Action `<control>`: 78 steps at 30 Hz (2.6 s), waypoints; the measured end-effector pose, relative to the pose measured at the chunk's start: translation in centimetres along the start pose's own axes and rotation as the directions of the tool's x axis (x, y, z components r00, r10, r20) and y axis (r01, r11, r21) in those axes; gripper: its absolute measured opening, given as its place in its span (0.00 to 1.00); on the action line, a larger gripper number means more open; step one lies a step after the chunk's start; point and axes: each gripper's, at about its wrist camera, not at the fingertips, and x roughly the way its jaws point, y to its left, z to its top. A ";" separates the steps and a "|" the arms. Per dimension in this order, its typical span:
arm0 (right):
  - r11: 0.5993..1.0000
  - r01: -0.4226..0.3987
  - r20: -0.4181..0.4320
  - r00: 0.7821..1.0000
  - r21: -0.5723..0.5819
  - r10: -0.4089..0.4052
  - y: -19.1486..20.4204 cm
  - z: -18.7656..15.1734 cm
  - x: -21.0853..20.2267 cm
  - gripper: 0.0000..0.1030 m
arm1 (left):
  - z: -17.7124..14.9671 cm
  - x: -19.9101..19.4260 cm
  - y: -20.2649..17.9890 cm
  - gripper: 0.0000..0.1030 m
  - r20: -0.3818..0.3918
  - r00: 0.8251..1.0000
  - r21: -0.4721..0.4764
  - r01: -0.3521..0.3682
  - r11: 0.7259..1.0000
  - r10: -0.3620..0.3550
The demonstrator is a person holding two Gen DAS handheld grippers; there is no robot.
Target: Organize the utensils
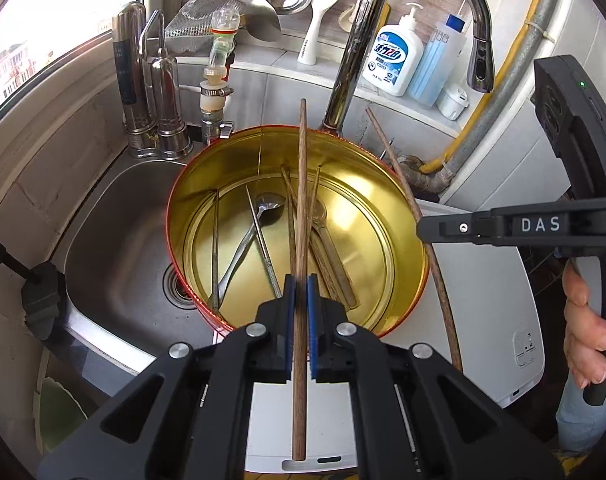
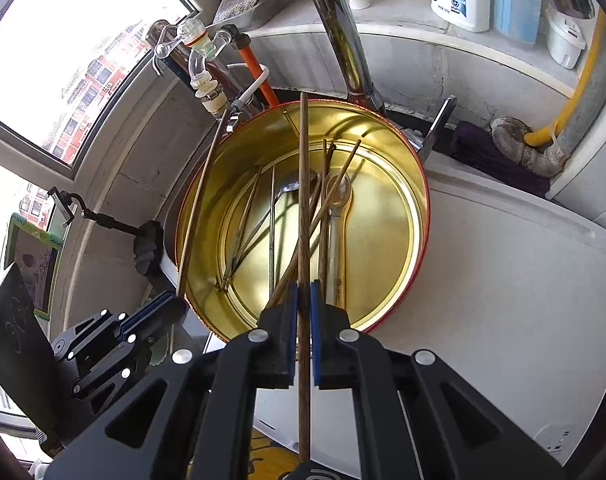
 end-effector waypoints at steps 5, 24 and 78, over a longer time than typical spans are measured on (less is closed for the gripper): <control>1.000 0.028 -0.063 0.998 0.014 -0.027 0.0 1.2 2.8 0.06 | 1.2 2.2 1.0 0.06 -0.021 1.000 0.003 0.017 1.000 -0.017; 0.997 0.062 -0.153 0.987 0.052 -0.053 -1.0 4.5 7.6 0.06 | 3.7 6.7 3.4 0.06 -0.077 0.996 -0.015 0.033 0.999 -0.034; 0.993 0.105 -0.036 0.994 0.062 -0.103 -0.8 2.3 4.7 0.88 | 2.1 5.6 2.2 0.73 -0.071 0.993 0.044 -0.086 0.995 0.089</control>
